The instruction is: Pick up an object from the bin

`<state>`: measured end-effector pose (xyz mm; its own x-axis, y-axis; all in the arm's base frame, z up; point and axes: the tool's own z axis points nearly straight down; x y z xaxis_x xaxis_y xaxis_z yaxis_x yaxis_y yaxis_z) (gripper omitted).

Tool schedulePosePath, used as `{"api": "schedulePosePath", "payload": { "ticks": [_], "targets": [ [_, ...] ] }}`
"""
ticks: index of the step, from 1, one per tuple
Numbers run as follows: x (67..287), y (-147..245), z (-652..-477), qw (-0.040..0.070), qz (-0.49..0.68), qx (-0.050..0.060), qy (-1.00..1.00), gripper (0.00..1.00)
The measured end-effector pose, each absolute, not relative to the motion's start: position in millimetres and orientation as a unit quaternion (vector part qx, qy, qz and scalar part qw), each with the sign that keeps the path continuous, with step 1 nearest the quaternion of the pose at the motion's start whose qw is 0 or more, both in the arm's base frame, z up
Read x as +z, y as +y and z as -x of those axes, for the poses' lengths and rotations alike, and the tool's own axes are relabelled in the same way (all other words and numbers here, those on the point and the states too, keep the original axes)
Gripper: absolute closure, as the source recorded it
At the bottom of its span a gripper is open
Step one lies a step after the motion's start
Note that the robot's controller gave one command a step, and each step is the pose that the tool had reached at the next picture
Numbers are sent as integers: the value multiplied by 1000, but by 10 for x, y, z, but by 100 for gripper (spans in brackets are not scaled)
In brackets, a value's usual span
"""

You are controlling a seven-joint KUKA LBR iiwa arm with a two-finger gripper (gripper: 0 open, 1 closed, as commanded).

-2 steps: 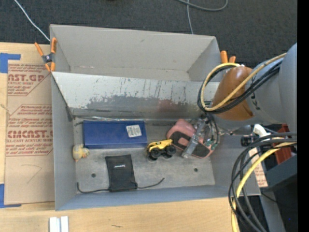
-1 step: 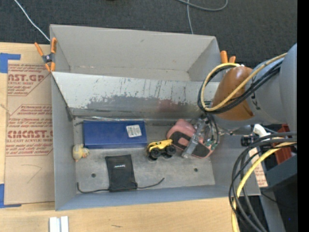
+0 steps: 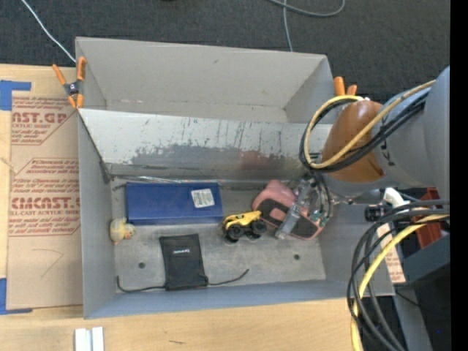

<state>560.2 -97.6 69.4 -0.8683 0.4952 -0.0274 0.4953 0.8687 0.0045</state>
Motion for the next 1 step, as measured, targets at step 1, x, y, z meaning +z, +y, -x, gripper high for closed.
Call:
{"api": "schedulePosePath", "payload": {
  "ticks": [1],
  "targets": [
    [693,-976,-5602,14,-256,-1,967,100]
  ]
}}
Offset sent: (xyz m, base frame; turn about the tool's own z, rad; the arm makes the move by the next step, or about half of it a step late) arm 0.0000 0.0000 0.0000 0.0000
